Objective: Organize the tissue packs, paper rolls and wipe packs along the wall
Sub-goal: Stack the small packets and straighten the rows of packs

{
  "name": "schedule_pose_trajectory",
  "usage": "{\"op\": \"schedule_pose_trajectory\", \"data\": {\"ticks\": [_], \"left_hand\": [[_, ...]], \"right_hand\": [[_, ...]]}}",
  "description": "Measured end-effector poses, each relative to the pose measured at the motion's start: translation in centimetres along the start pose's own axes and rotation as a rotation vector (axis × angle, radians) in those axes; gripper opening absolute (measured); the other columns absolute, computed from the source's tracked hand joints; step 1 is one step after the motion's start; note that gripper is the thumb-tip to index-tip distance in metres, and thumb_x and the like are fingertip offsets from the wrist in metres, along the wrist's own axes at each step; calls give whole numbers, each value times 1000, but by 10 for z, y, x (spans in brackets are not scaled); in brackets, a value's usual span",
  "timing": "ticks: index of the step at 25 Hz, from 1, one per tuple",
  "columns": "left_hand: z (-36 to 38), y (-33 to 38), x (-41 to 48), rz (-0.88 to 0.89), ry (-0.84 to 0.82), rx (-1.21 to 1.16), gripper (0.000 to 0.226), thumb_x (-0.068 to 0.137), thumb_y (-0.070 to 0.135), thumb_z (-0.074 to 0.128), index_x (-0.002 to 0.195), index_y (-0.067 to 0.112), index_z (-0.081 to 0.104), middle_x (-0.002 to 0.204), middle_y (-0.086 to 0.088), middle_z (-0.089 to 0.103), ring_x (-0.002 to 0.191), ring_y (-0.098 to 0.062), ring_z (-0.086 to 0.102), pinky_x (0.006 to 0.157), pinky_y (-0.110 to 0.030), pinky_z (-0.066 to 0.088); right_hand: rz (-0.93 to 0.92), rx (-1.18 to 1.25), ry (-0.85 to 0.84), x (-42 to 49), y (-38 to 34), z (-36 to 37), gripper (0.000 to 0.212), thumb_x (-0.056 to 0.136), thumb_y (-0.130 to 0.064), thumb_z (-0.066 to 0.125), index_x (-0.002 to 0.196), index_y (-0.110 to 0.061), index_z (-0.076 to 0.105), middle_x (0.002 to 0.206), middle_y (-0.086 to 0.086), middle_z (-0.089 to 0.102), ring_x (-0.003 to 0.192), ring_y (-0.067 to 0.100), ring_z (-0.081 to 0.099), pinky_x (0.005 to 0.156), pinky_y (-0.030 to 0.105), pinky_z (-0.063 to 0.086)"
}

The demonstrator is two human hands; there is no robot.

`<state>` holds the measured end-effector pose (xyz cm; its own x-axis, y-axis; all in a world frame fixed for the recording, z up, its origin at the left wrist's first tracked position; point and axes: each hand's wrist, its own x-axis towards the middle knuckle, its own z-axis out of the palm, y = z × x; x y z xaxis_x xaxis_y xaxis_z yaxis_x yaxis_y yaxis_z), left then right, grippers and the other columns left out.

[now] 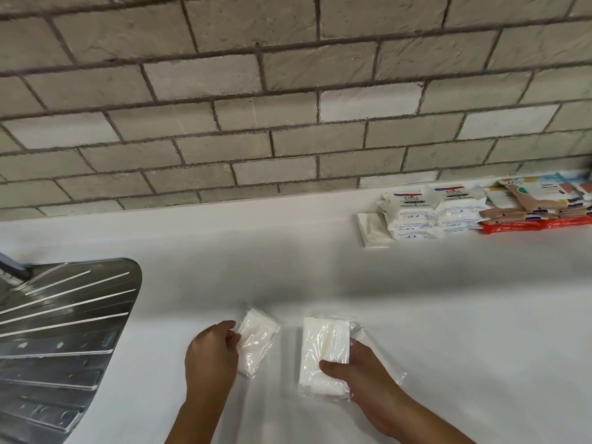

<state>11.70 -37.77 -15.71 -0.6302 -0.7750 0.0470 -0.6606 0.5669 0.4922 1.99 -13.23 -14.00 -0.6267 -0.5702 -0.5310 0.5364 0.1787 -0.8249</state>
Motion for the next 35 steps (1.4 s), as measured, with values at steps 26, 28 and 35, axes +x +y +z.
{"op": "schedule_pose_trajectory", "data": {"ticks": [26, 28, 35], "left_hand": [[-11, 104, -43, -214, -309, -873, 22, 101, 9, 55, 111, 26, 63, 83, -10, 74, 68, -7, 66, 65, -20, 51], [-3, 111, -41, -222, -216, -822, 22, 100, 12, 56, 112, 29, 61, 82, -8, 71, 68, -7, 65, 64, -20, 51], [2, 135, -31, -222, -357, -776, 32, 101, 19, 54, 127, 34, 44, 111, 5, 64, 100, -9, 66, 76, -21, 49]], "right_hand": [[30, 294, -94, 15, -36, 2, 44, 83, -9, 52, 125, -10, 66, 116, 21, 74, 96, 39, 70, 77, 48, 58], [75, 306, -132, 16, -40, 4, 43, 91, -17, 42, 127, -10, 65, 119, 20, 73, 108, 46, 68, 89, 53, 55], [55, 270, -133, 26, -56, 11, 33, 100, -26, 57, 124, -7, 67, 106, 17, 75, 87, 31, 72, 77, 43, 59]]}}
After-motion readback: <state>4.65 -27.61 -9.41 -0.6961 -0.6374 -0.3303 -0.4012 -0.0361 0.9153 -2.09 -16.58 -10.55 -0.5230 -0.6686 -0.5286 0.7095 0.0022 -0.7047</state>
